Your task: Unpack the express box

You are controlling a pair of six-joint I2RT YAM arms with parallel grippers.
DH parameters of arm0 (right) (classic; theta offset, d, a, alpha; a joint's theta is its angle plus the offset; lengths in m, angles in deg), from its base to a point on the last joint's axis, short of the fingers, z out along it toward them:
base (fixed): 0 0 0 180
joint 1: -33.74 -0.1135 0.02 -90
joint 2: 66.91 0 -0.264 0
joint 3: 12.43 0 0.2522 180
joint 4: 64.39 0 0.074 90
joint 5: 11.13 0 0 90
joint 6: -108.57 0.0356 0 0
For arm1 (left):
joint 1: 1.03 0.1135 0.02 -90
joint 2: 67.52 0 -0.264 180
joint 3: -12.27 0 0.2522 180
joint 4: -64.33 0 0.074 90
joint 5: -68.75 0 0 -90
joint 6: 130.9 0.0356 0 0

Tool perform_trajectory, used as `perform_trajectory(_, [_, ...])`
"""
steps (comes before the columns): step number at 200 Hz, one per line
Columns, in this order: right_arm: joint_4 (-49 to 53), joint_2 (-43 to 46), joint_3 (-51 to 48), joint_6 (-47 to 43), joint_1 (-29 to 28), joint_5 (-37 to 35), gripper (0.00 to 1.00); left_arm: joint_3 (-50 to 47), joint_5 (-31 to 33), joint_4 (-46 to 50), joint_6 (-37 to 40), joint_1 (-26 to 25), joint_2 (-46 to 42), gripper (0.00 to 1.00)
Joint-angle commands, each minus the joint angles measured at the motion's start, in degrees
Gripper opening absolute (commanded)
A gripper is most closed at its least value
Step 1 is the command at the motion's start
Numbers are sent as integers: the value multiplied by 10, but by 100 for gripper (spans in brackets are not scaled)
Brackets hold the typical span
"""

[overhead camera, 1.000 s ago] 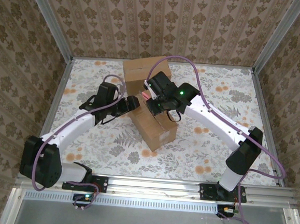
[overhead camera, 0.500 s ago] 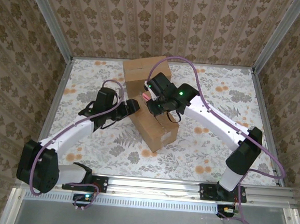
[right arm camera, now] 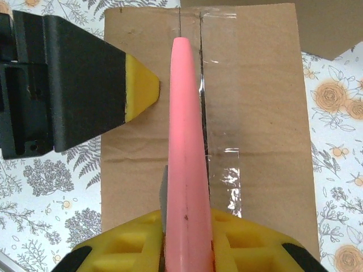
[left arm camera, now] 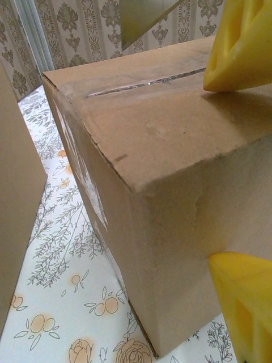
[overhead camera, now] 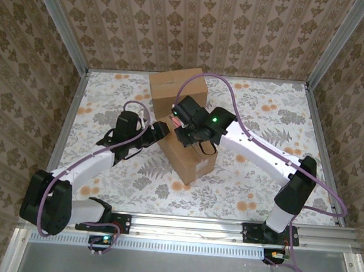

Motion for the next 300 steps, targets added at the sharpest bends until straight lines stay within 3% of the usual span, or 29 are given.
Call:
perform_trajectory(1, [15, -3, 9, 15, -4, -39, 0, -24, -1, 23, -5, -3, 2, 73])
perform_trajectory(300, [51, -57, 42, -24, -7, -48, 0, -41, 2, 16, -13, -3, -3, 72])
